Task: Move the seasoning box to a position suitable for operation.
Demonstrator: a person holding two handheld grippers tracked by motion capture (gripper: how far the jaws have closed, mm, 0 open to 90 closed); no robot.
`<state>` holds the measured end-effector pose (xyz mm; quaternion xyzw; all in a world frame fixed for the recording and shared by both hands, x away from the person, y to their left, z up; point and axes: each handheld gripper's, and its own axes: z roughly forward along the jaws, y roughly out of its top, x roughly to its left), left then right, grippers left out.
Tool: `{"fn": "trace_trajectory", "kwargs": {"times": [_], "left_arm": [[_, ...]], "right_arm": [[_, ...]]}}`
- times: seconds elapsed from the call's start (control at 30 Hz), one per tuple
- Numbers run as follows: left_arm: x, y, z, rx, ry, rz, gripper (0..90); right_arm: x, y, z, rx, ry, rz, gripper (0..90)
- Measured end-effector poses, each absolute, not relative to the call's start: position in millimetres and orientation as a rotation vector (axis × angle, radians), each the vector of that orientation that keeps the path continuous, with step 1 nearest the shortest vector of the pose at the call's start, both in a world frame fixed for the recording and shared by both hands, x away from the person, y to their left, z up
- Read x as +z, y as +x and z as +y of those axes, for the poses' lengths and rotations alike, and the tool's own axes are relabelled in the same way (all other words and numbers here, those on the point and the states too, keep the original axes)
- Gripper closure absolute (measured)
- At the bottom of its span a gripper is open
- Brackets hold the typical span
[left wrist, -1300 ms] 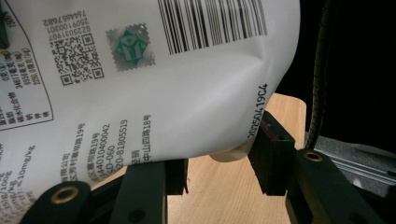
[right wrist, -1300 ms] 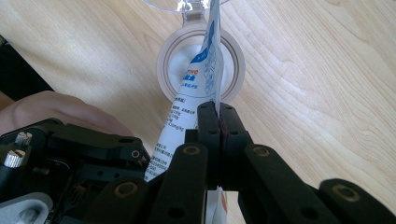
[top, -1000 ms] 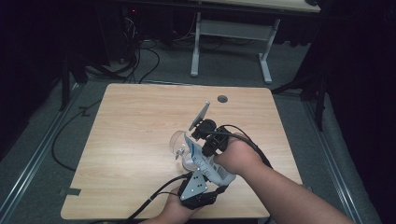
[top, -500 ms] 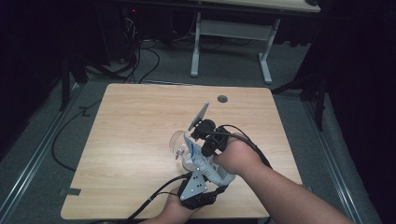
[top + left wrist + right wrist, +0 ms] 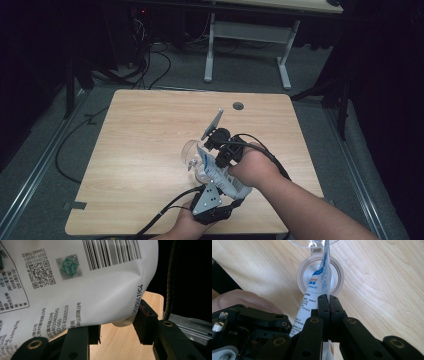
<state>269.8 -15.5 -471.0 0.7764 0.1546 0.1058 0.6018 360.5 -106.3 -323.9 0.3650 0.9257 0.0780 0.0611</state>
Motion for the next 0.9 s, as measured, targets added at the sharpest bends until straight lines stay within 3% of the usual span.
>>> {"fn": "trace_trajectory", "kwargs": {"times": [0.9], "left_arm": [[-470.0, 269.7, -14.4, 0.236, 1.791, 0.363, 61.2]], "right_arm": [[-324.2, 361.1, -105.1, 0.238, 1.092, 2.8, 90.0]]}}
